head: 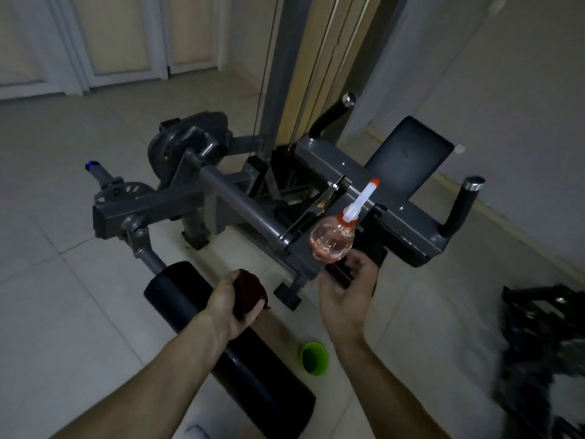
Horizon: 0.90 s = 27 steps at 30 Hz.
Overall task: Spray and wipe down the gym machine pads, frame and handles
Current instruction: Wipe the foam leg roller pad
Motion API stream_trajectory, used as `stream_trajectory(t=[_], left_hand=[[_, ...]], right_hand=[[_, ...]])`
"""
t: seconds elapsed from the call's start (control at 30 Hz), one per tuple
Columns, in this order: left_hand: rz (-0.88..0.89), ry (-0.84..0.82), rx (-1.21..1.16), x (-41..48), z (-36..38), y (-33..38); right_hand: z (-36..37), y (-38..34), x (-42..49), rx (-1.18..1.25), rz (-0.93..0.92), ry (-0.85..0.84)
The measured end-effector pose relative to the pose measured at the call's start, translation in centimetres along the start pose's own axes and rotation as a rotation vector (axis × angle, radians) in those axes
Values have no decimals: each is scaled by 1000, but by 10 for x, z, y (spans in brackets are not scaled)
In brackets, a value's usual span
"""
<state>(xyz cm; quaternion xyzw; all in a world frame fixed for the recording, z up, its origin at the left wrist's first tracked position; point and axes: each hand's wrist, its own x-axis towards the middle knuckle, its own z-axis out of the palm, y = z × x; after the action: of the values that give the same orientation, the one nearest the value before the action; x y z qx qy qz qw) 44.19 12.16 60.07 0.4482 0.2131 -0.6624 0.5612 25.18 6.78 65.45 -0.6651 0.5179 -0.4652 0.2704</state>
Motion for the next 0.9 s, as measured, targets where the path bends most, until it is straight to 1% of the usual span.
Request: stream_trajectory(t=[0.03,0.1,0.17,0.23,0.27,0.33,0.4,0.47,0.5,0.53,0.57,0.6,0.63,0.67,0.73,0.8,0.9], left_hand=[[10,16,-8,2,-3,0],[22,-14,-3,-2,-6,1],[24,-39,37,-1,-15,3],[35,-46,57,3,-34,5],[30,-83,33,6,-45,5],[27,-135,-7,13,-67,7],[82,-80,-11,16,-81,10],[250,153,26,30,-106,12],[336,311,84,41,-121,13],[384,439,148,51,-134,15],[392,516,183,63,-149,13],[361,549,201,73,-162,12],[308,555,188,87,-176,5],[256,527,199,93,-183,3],[186,422,221,112,-191,-9],[171,313,189,123,-189,-18],[214,304,156,129,-184,-24]], right_hand=[[8,2,-16,-11,-11,-71],[35,6,-37,-35,21,-352],[72,11,-50,-35,113,-630],[109,19,-64,24,155,-788],[125,22,-71,43,172,-815],[148,35,-82,75,222,-815],[163,49,-85,86,228,-805],[182,67,-84,55,215,-844],[190,81,-84,15,184,-873],[195,95,-85,-42,118,-906],[196,110,-90,-128,19,-959],[195,121,-94,-221,-110,-1009],[195,137,-102,-283,-242,-1049],[192,145,-104,-281,-319,-1046],[198,156,-104,-216,-351,-1011],[219,156,-98,-152,-402,-956],[273,142,-82,-102,-500,-916]])
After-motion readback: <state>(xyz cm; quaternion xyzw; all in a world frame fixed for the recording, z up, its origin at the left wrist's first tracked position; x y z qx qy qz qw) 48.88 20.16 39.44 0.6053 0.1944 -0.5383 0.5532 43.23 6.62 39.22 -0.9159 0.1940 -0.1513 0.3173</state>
